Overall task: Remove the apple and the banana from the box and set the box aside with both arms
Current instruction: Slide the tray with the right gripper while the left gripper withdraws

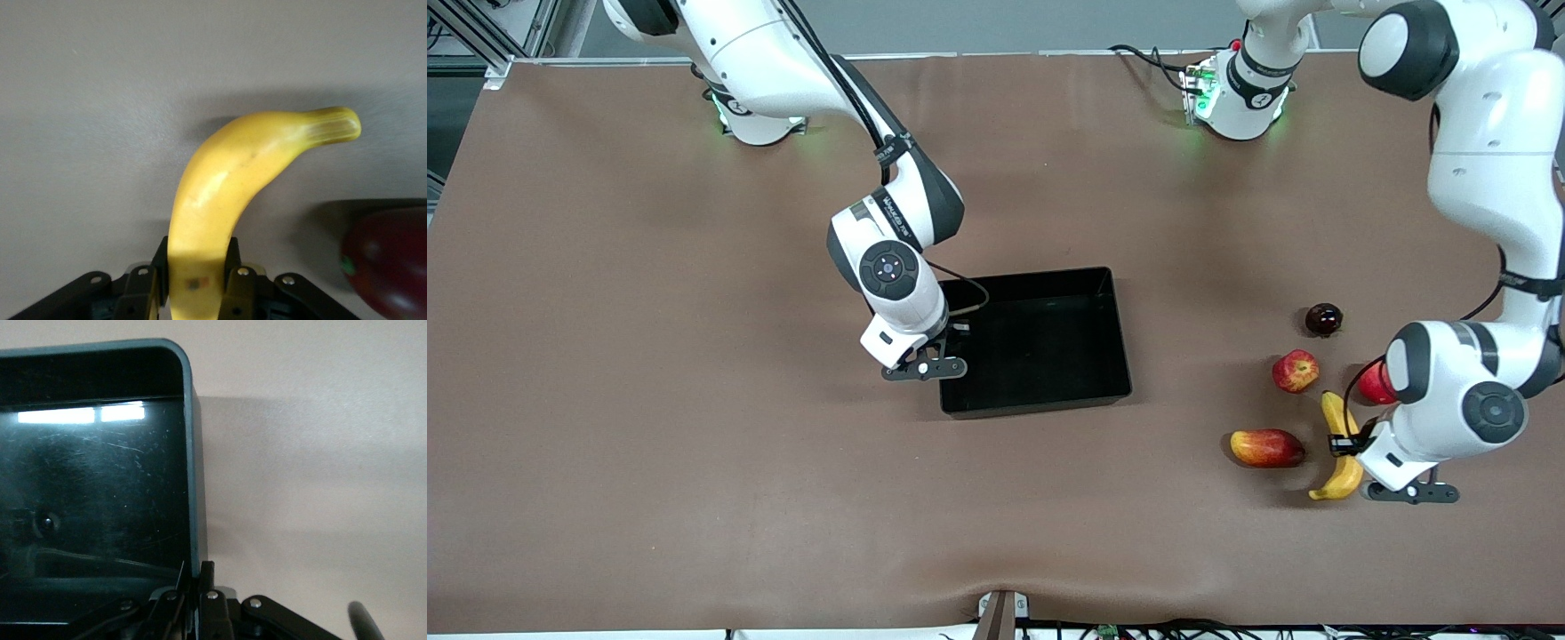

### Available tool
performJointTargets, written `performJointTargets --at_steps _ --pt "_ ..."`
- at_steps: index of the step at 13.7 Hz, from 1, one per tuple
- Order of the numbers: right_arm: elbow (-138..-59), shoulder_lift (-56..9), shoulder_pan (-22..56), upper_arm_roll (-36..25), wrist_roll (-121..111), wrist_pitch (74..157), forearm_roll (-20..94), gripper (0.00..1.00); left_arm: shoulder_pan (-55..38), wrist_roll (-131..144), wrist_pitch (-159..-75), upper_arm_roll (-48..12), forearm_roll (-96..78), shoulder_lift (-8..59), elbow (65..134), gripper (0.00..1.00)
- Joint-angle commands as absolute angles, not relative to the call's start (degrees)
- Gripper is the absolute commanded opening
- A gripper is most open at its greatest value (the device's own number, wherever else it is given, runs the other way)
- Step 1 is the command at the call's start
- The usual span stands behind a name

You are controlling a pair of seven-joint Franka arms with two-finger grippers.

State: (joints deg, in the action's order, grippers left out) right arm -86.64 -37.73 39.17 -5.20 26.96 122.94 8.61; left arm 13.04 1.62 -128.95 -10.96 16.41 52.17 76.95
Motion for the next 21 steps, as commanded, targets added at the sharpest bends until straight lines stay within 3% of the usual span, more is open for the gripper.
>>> performJointTargets --at_steps 1,2,3,7,11,17,21 --pt "-84.56 -32.89 34.56 -5.1 27.25 114.39 8.35 0.0 12.92 1.05 -129.9 -9.93 17.4 53.7 76.38 0.43" --pt "-84.46 -30.78 33.41 -5.1 27.51 110.69 8.35 0.0 12.92 1.23 -129.9 -10.02 17.32 53.44 76.38 0.86" --pt "-85.07 -28.33 32.53 -5.36 27.51 108.83 8.0 0.0 12.83 1.58 -129.9 -10.02 17.31 52.92 76.29 1.0" --pt "-87.71 -20.49 23.14 -5.27 26.38 100.13 7.74 0.0 12.83 1.67 -128.68 -10.63 16.87 46.96 76.72 1.0" --pt "-92.36 -15.91 10.06 -5.27 10.42 98.0 7.73 0.0 12.74 1.41 -118.58 -13.79 16.79 36.67 76.73 1.0" --pt "-93.43 -17.92 -5.87 -5.36 -8.78 99.31 6.25 0.0 12.74 4.56 -98.91 -18.01 13.19 20.94 76.73 1.0" --pt "-97.36 -21.79 -13.25 -5.36 -17.2 107.98 5.36 0.0 13.01 6.85 -90.19 -21.0 10.91 12.94 77.16 1.0"
